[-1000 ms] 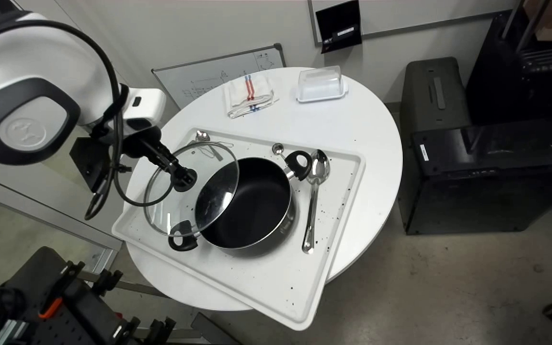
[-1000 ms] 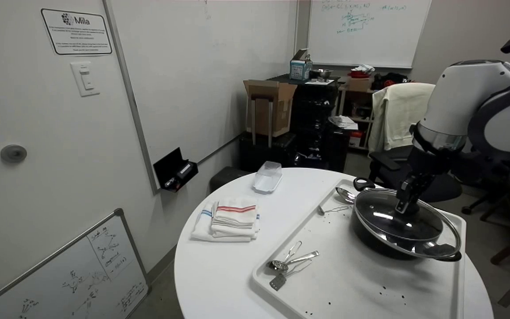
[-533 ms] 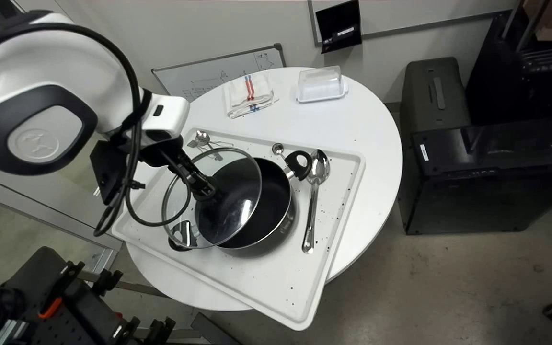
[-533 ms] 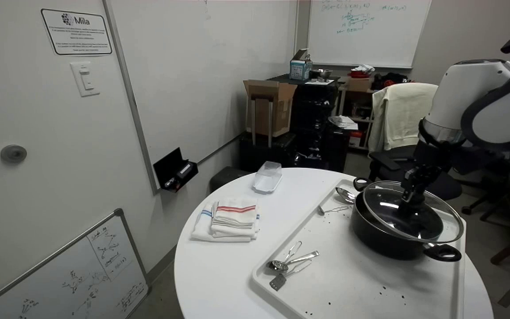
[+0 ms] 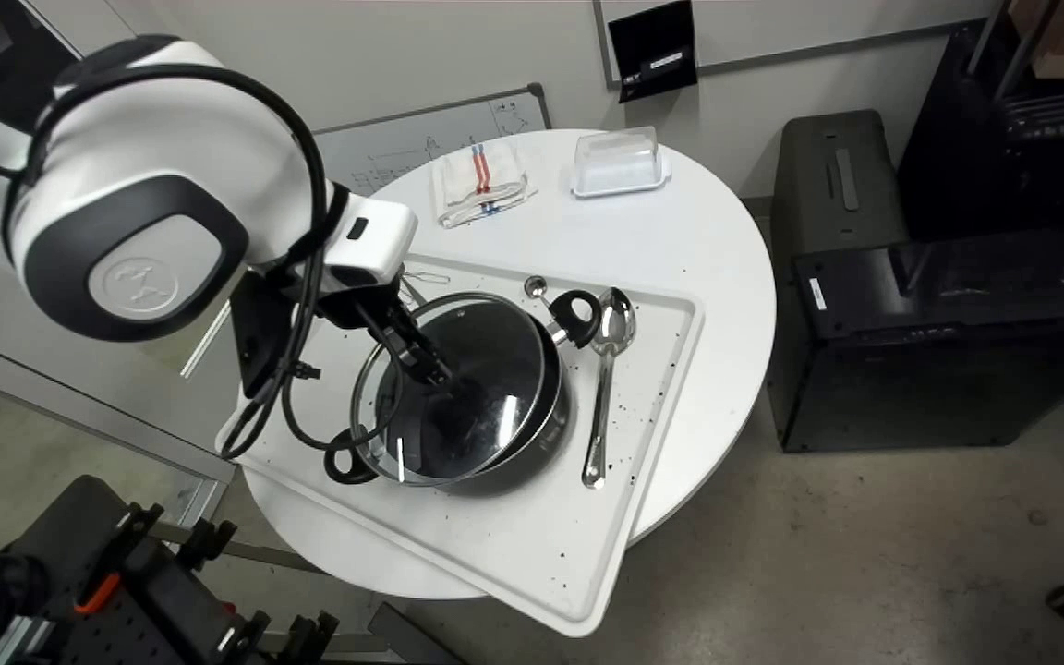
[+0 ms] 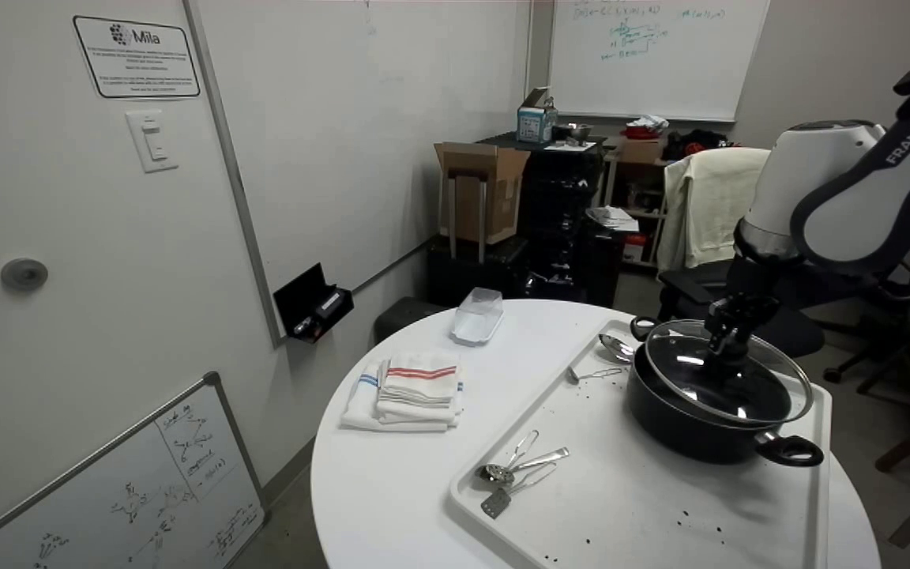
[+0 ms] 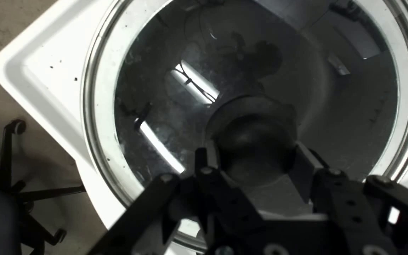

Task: Pick up the lid from the table and put it on the pot

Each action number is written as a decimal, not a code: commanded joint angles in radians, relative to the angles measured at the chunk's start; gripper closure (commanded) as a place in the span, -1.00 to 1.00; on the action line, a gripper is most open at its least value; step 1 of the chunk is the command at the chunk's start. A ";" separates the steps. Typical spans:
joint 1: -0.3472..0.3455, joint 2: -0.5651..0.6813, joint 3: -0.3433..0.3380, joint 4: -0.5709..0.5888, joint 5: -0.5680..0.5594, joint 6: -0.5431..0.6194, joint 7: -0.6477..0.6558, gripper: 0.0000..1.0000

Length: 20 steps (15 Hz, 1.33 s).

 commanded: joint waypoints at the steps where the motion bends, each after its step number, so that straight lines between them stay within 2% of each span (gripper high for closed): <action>1: 0.003 0.046 -0.006 0.067 0.035 -0.016 0.030 0.50; 7: 0.005 0.092 -0.002 0.110 0.061 -0.019 0.041 0.50; 20: -0.004 0.101 0.028 0.111 0.077 -0.055 0.032 0.50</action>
